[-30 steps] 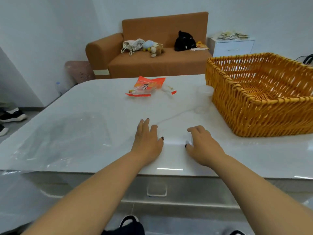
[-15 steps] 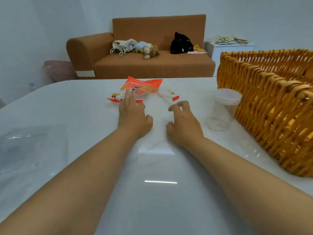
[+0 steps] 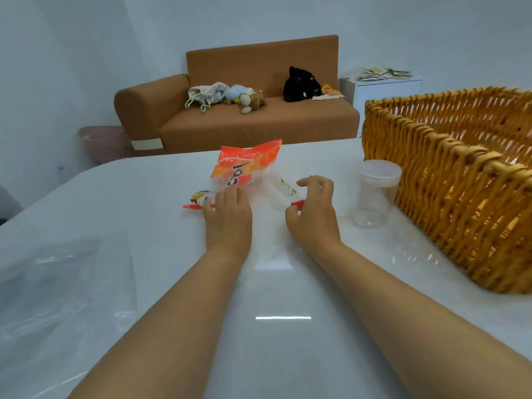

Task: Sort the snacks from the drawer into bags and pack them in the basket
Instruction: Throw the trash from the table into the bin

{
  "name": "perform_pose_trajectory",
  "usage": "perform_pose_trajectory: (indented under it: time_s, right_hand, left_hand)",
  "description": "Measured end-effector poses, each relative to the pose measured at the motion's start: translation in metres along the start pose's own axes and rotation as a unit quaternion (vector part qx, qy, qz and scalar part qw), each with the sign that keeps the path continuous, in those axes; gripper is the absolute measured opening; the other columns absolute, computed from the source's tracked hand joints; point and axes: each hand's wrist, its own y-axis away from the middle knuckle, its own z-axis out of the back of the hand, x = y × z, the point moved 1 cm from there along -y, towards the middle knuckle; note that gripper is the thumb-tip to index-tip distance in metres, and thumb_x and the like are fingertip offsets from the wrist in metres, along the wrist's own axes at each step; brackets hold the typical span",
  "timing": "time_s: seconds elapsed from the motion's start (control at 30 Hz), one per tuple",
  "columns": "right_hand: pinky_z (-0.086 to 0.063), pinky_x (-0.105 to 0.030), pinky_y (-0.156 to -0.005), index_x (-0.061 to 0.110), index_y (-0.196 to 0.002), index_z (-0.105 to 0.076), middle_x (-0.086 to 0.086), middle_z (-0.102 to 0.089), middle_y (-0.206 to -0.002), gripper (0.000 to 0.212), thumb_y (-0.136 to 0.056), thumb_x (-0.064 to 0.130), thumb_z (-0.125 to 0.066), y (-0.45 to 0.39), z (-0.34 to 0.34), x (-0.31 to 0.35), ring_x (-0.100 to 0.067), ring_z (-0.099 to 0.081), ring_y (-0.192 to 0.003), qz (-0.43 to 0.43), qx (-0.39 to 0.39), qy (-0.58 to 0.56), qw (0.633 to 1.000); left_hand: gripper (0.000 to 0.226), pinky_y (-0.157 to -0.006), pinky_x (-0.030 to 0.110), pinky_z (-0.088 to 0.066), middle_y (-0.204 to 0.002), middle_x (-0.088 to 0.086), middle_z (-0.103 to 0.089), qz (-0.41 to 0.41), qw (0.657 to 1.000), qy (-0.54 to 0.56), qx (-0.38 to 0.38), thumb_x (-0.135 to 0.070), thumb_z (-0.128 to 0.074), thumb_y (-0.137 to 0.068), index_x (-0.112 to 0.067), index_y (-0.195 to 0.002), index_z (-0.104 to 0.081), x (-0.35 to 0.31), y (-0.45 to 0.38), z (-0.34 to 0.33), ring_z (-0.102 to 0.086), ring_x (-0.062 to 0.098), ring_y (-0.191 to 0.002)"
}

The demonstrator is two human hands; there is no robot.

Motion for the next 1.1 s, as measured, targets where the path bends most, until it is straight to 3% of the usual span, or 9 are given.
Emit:
perform_pose_trajectory:
  time_s: [0.1, 0.2, 0.3, 0.37, 0.47, 0.67, 0.8, 0.9, 1.1]
  right_hand:
    - [-0.048, -0.024, -0.077, 0.015, -0.122, -0.046, -0.002, -0.032, -0.137, 0.041, -0.084, 0.004, -0.06, 0.04, 0.026, 0.01, -0.011, -0.052, -0.075, -0.086, -0.014, -0.058, 0.995]
    - [-0.038, -0.019, -0.07, 0.016, -0.121, -0.046, -0.001, -0.034, -0.132, 0.037, -0.086, 0.004, -0.055, 0.087, 0.058, 0.017, -0.01, -0.053, -0.073, -0.147, -0.011, -0.109, 0.983]
    - [-0.043, -0.015, -0.068, 0.015, -0.126, -0.044, -0.002, -0.037, -0.129, 0.042, -0.087, 0.006, -0.057, 0.121, 0.09, 0.027, -0.005, -0.054, -0.076, -0.223, 0.018, -0.165, 0.96]
    - [-0.05, -0.027, -0.078, 0.01, -0.131, -0.043, -0.007, -0.048, -0.118, 0.046, -0.088, 0.012, -0.061, 0.137, 0.113, 0.037, -0.013, -0.057, -0.08, -0.343, 0.025, -0.273, 0.898]
    - [-0.053, -0.041, -0.082, 0.003, -0.117, -0.054, -0.01, -0.051, -0.089, 0.038, -0.086, 0.022, -0.068, 0.165, 0.146, 0.059, -0.026, -0.057, -0.075, -0.464, 0.042, -0.4, 0.79]
    - [-0.049, -0.049, -0.095, 0.003, -0.116, -0.05, -0.019, -0.055, -0.116, 0.053, -0.082, 0.039, -0.068, 0.216, 0.204, 0.1, -0.041, -0.062, -0.102, -0.483, 0.169, -0.448, 0.733]
    - [-0.049, -0.055, -0.093, 0.005, -0.123, -0.049, -0.023, -0.059, -0.124, 0.074, -0.067, 0.048, -0.072, 0.226, 0.231, 0.105, -0.045, -0.066, -0.099, -0.463, 0.193, -0.518, 0.693]
    - [-0.055, -0.054, -0.084, 0.003, -0.119, -0.059, -0.02, -0.064, -0.118, 0.087, -0.05, 0.049, -0.087, 0.226, 0.23, 0.111, -0.045, -0.065, -0.103, -0.422, 0.188, -0.548, 0.697]
    - [-0.057, -0.04, -0.065, 0.014, -0.113, -0.064, -0.007, -0.071, -0.104, 0.041, -0.074, 0.025, -0.072, 0.219, 0.208, 0.115, -0.03, -0.064, -0.098, -0.387, 0.15, -0.499, 0.761]
  left_hand:
    - [0.042, -0.08, 0.048, -0.052, -0.103, 0.012, -0.061, -0.094, 0.993, -0.065, -0.037, 0.007, -0.057, -0.074, -0.008, -0.113, -0.064, -0.001, 0.042, 0.022, -0.06, 0.028, -0.093]
    - [0.035, -0.057, 0.037, -0.048, -0.075, 0.008, -0.058, -0.193, 0.973, -0.115, -0.05, 0.008, -0.052, -0.061, -0.01, -0.087, -0.068, 0.006, 0.083, 0.055, -0.057, 0.025, -0.065]
    - [0.059, -0.051, 0.035, -0.048, -0.072, 0.008, -0.059, -0.244, 0.964, -0.063, -0.079, 0.008, -0.067, -0.048, -0.009, -0.104, -0.06, 0.011, 0.125, 0.089, -0.057, 0.026, -0.059]
    - [0.078, -0.051, 0.035, -0.049, -0.075, 0.008, -0.062, -0.25, 0.963, -0.007, -0.099, 0.01, -0.061, -0.053, -0.011, -0.127, -0.052, 0.013, 0.154, 0.114, -0.058, 0.026, -0.058]
    - [0.09, -0.053, 0.03, -0.048, -0.076, 0.004, -0.066, -0.208, 0.966, 0.081, -0.128, 0.016, -0.068, -0.043, -0.011, -0.128, -0.057, 0.009, 0.18, 0.166, -0.059, 0.023, -0.055]
    - [0.067, -0.052, 0.026, -0.052, -0.086, -0.016, -0.072, -0.057, 0.942, 0.308, -0.118, 0.011, -0.078, -0.066, -0.031, -0.108, -0.047, 0.01, 0.236, 0.245, -0.066, 0.015, -0.062]
    - [0.057, -0.072, 0.006, -0.046, -0.095, -0.022, -0.068, 0.012, 0.872, 0.469, -0.137, 0.02, -0.064, -0.074, -0.034, -0.077, -0.046, 0.014, 0.261, 0.256, -0.063, -0.004, -0.091]
    - [0.063, -0.076, 0.009, -0.046, -0.088, -0.016, -0.066, -0.049, 0.867, 0.471, -0.152, 0.027, -0.053, -0.061, -0.035, -0.067, -0.043, 0.011, 0.256, 0.251, -0.062, 0.0, -0.096]
    - [0.04, -0.081, 0.019, -0.051, -0.085, -0.01, -0.069, -0.143, 0.862, 0.478, -0.087, 0.023, -0.056, -0.06, -0.016, -0.063, -0.048, 0.002, 0.246, 0.231, -0.06, 0.001, -0.102]
